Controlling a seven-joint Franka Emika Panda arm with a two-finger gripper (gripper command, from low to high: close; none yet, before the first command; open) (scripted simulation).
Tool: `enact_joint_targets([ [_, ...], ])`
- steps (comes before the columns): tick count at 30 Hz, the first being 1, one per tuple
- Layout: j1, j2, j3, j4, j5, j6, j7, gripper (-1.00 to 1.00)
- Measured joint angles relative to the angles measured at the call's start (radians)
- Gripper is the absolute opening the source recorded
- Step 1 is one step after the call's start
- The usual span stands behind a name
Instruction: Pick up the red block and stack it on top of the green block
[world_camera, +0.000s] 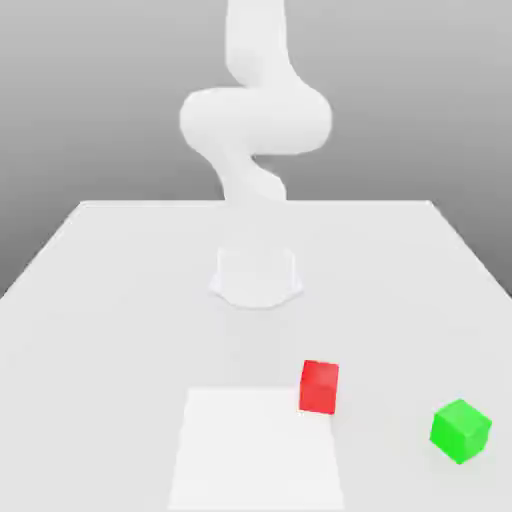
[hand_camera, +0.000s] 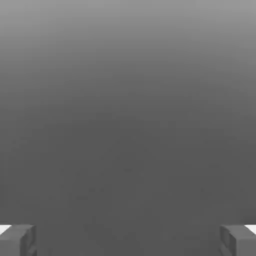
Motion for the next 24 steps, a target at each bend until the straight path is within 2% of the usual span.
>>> enact_joint_targets([
  [10,0.036,0.308,0.098,-0.300,0.071,0.235,0.164,0.00],
  [15,0.034,0.485,0.187,-0.464,0.089,0.368,0.273,0.00],
  [17,0.031,0.593,0.217,-0.520,0.061,0.449,0.341,0.00],
  [19,0.022,0.709,0.220,-0.537,-0.008,0.538,0.413,0.00],
  [22,0.064,0.832,0.152,-0.528,-0.127,0.637,0.505,0.00],
  [24,0.130,0.905,0.077,-0.518,-0.168,0.700,0.536,0.00],
])
